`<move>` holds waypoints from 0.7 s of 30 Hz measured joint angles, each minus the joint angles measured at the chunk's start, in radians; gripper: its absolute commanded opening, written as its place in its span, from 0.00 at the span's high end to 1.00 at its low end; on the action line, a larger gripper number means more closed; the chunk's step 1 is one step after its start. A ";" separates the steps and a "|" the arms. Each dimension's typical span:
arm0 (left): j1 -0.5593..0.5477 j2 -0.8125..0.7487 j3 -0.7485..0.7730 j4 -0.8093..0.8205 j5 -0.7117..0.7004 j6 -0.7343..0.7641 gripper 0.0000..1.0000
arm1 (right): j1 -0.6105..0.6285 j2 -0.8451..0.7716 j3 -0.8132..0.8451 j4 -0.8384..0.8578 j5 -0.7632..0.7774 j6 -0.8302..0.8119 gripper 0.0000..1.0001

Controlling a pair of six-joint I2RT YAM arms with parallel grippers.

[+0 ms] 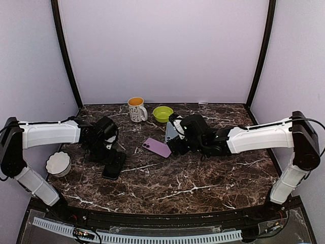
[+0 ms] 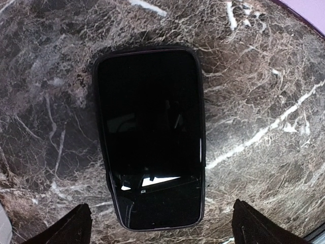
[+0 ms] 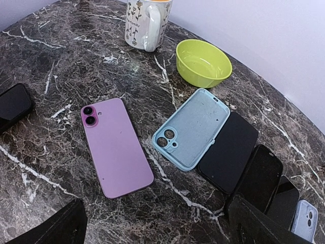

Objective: Take the phone out of the phone case
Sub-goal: Pick up the phone with the phone case from the center of the board.

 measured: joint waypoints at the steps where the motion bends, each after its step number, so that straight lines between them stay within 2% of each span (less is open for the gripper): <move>1: 0.005 0.011 -0.002 0.003 0.010 -0.005 0.01 | 0.000 0.000 -0.001 -0.001 -0.001 0.003 0.01; 21: 0.024 0.153 -0.042 0.087 0.030 -0.052 0.02 | -0.001 0.000 -0.001 -0.025 -0.008 0.010 0.01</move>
